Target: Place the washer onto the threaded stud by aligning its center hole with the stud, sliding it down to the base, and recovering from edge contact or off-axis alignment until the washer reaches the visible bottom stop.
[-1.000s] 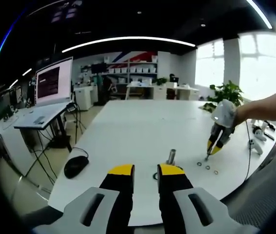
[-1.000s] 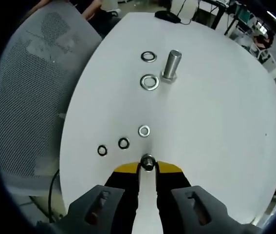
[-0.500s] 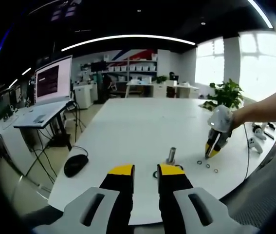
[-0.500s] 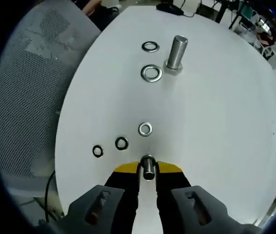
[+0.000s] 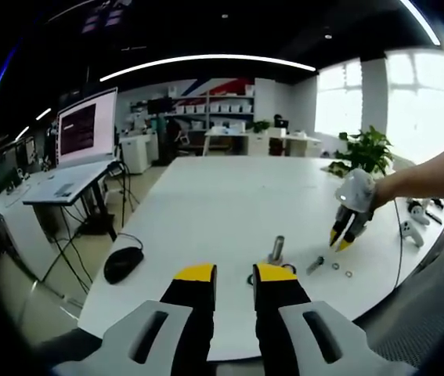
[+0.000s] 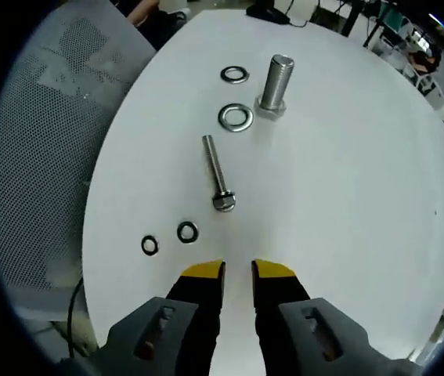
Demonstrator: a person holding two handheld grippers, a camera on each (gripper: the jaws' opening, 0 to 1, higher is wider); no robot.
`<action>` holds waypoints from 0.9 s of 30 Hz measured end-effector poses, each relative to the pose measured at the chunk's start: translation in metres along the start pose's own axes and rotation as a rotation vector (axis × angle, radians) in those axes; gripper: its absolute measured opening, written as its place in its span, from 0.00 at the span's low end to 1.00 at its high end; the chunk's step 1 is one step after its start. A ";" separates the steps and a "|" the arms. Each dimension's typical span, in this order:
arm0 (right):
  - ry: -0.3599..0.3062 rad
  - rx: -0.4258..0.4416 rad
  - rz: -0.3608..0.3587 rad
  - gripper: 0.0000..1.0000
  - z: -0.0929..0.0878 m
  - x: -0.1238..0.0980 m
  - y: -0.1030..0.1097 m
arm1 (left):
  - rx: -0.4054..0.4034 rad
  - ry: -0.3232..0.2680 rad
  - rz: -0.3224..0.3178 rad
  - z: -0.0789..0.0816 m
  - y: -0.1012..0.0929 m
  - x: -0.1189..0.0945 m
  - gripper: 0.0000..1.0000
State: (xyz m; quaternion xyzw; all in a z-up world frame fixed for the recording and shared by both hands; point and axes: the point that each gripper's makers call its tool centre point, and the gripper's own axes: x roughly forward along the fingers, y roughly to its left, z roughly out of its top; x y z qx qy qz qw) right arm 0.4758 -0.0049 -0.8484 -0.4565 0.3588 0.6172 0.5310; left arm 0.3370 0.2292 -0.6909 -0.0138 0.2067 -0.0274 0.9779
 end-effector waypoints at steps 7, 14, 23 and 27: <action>-0.051 -0.082 0.036 0.20 0.041 0.001 0.015 | 0.002 0.005 0.000 -0.001 0.000 0.000 0.16; -0.035 -0.140 0.073 0.19 0.056 0.016 0.021 | 0.002 0.003 0.002 -0.001 0.000 0.000 0.16; 0.023 -0.189 0.106 0.16 0.058 0.031 0.022 | 0.000 -0.004 0.004 0.001 0.001 0.000 0.15; 0.035 -0.204 0.111 0.16 0.061 0.035 0.023 | -0.001 -0.006 0.004 0.001 0.001 0.000 0.15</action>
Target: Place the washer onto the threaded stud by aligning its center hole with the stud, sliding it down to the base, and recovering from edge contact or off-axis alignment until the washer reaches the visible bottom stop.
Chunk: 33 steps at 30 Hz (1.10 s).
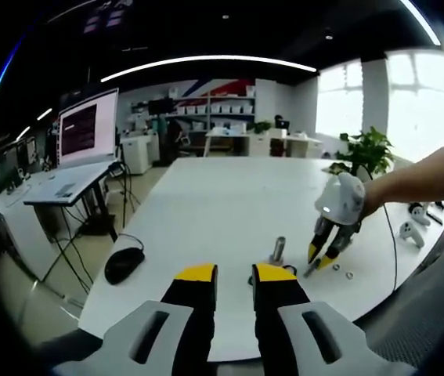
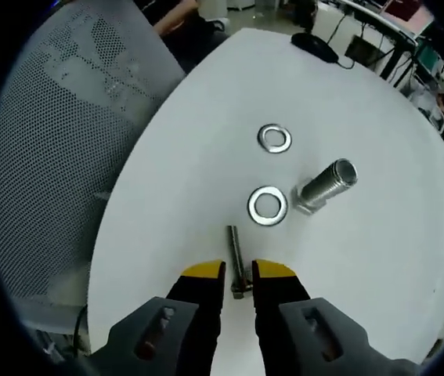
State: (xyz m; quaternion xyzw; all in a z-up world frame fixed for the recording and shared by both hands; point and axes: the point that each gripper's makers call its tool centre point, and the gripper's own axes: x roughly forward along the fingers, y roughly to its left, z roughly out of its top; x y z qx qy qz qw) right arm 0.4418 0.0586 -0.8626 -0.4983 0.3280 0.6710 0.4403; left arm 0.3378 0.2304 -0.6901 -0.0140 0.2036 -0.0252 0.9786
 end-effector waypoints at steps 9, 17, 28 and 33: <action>0.033 -0.063 0.024 0.16 0.002 0.007 0.003 | -0.005 -0.001 0.003 0.000 0.002 0.000 0.15; 0.048 -0.092 0.016 0.09 0.002 0.006 0.004 | -0.004 0.001 0.001 -0.001 0.002 0.000 0.15; -0.064 0.052 -0.026 0.08 -0.001 -0.016 -0.005 | -0.004 0.000 0.000 0.000 0.002 0.000 0.15; -0.125 0.124 -0.055 0.07 -0.010 -0.029 -0.008 | -0.004 0.001 0.000 0.000 0.002 0.000 0.15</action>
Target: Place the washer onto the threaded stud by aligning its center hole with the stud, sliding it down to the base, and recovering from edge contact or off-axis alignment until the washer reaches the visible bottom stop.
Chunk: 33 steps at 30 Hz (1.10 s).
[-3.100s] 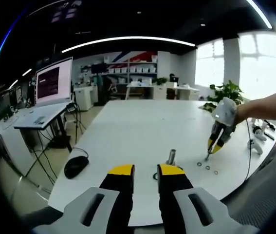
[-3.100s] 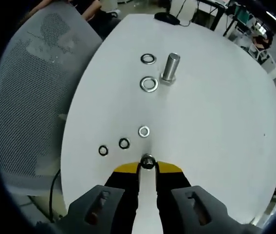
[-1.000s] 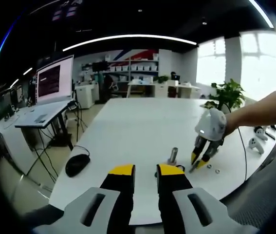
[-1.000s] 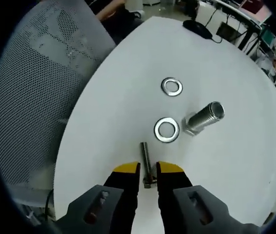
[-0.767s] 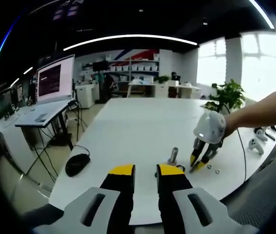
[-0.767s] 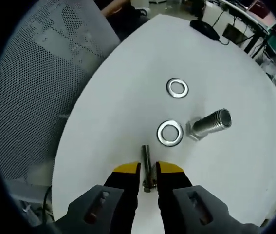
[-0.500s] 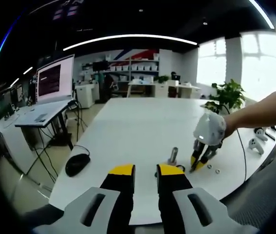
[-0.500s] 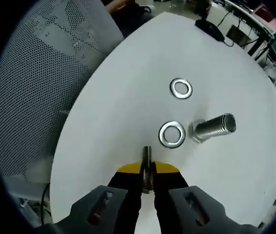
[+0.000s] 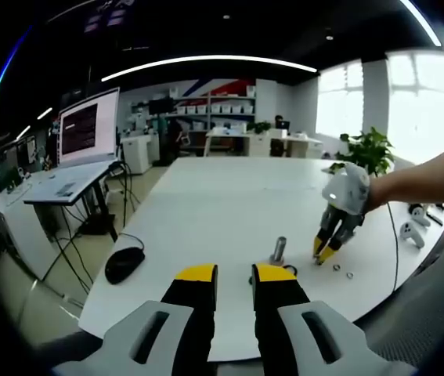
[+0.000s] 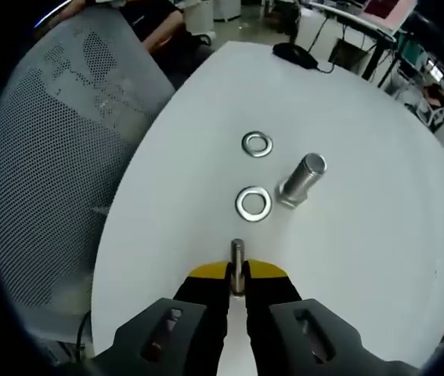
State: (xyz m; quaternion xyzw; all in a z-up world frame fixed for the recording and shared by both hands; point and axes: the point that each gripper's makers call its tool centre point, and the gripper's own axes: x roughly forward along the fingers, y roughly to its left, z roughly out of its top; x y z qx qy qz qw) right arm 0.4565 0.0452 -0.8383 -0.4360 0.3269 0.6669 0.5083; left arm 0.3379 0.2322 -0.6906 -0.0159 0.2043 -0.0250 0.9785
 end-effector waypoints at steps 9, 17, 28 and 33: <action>-0.142 0.185 -0.084 0.07 -0.021 -0.022 -0.011 | 0.004 0.005 -0.002 -0.001 0.000 0.000 0.15; -0.162 0.270 -0.169 0.07 -0.051 -0.036 -0.019 | 0.007 0.011 -0.003 -0.002 -0.001 0.000 0.15; -0.216 0.390 -0.229 0.07 -0.071 -0.040 -0.023 | 0.004 0.006 -0.001 -0.001 0.000 0.000 0.15; -0.221 0.406 -0.229 0.07 -0.074 -0.036 -0.022 | 0.004 0.006 -0.001 -0.001 -0.001 0.000 0.15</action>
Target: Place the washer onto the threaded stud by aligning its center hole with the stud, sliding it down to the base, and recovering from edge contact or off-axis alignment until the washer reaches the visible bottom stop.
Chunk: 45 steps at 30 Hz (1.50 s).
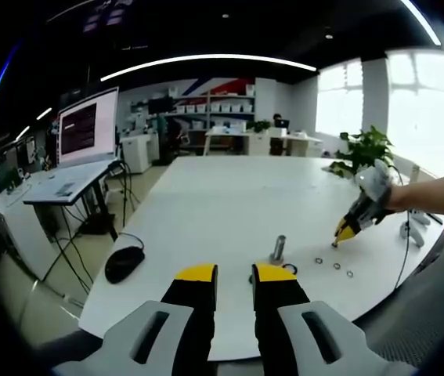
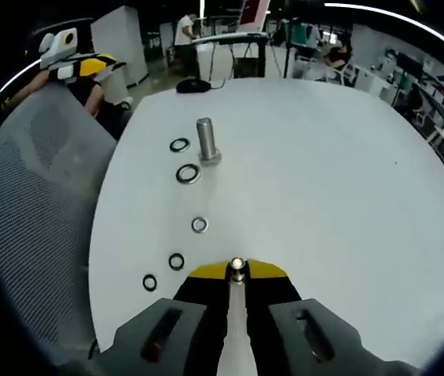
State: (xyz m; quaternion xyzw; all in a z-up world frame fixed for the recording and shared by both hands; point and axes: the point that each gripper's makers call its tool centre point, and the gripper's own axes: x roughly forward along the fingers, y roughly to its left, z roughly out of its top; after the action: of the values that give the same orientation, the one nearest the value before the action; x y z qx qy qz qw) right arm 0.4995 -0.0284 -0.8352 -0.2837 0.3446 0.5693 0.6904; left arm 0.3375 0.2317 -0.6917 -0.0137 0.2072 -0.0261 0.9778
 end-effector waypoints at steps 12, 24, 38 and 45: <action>0.005 0.039 -0.001 0.21 -0.003 -0.005 0.006 | -0.001 -0.004 0.000 0.001 0.000 0.000 0.15; 0.017 0.080 -0.009 0.23 -0.011 -0.024 0.015 | -0.003 -0.011 -0.002 0.002 -0.001 -0.001 0.15; 0.136 -0.033 0.100 0.22 -0.025 -0.009 0.070 | -0.006 -0.019 -0.002 0.003 0.000 -0.001 0.15; 0.171 -0.073 0.119 0.22 -0.026 -0.008 0.073 | -0.008 -0.022 -0.003 0.004 -0.001 -0.001 0.15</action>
State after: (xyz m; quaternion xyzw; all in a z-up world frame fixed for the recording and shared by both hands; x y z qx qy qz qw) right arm 0.4232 -0.0398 -0.8442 -0.3352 0.3976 0.5951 0.6127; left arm 0.3380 0.2311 -0.6879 -0.0183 0.1968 -0.0266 0.9799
